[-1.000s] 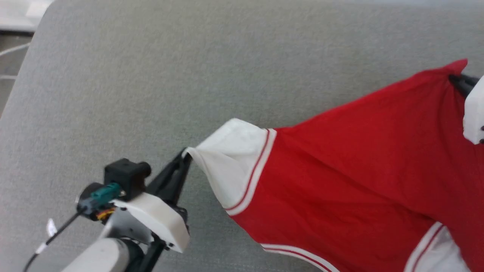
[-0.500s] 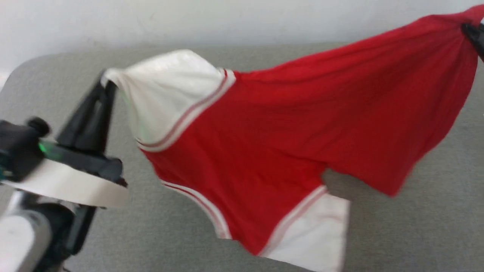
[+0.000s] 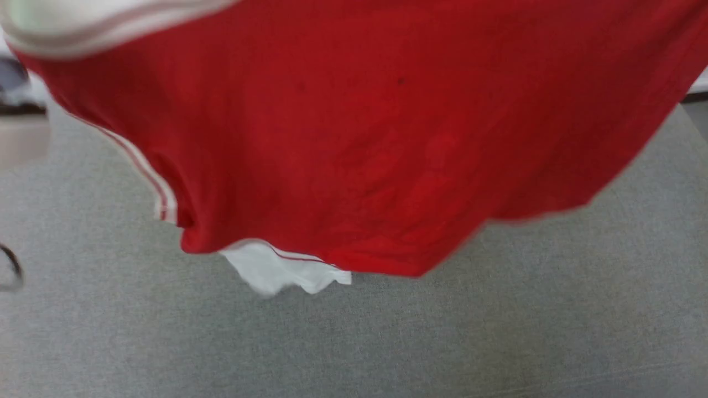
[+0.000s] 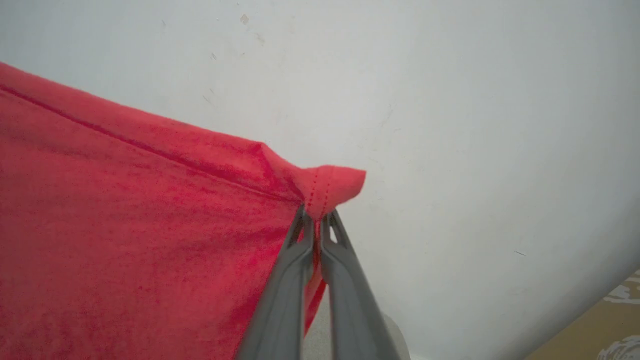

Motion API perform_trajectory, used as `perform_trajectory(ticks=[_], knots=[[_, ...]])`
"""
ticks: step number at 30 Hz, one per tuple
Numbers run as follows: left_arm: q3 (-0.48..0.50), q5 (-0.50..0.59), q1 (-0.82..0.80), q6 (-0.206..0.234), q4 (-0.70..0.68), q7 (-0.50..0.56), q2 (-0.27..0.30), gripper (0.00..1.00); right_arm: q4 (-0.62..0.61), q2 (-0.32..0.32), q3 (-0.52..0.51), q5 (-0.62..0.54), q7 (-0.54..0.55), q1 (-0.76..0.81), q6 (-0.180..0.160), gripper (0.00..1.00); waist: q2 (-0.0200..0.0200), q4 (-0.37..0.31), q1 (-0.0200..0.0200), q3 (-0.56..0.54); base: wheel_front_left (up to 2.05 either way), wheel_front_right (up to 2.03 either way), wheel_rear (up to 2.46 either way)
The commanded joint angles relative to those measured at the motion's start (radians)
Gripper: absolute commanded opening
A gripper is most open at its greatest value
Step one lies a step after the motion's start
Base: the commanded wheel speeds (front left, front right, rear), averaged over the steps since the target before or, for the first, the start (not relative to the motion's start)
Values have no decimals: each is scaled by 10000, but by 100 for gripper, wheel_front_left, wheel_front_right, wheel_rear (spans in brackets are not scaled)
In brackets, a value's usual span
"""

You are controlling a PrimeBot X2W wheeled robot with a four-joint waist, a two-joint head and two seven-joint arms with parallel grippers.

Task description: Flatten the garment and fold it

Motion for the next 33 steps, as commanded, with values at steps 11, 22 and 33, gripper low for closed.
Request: perform_trajectory(ticks=[11, 22, 33], knots=[[-1141, 810, -5219, -1713, 3155, 602, -702, 0, 2155, -434, 945, -210, -975, -3551, -11, 0, 0, -28, -1, 2701, 0, 0, 0], [-1777, 1911, -9241, -2821, 6818, -269, -1636, 0, 4884, 178, 2285, -885, -3119, -7212, -11, 0, 0, -77, -1, 4480, 0, 0, 0], [-2190, 2721, -11731, -3510, 9784, -2679, -2601, 0, 7872, 1108, 3036, -1807, -5716, -9013, -11, 0, 0, 140, -1, 5676, 0, 0, 0]])
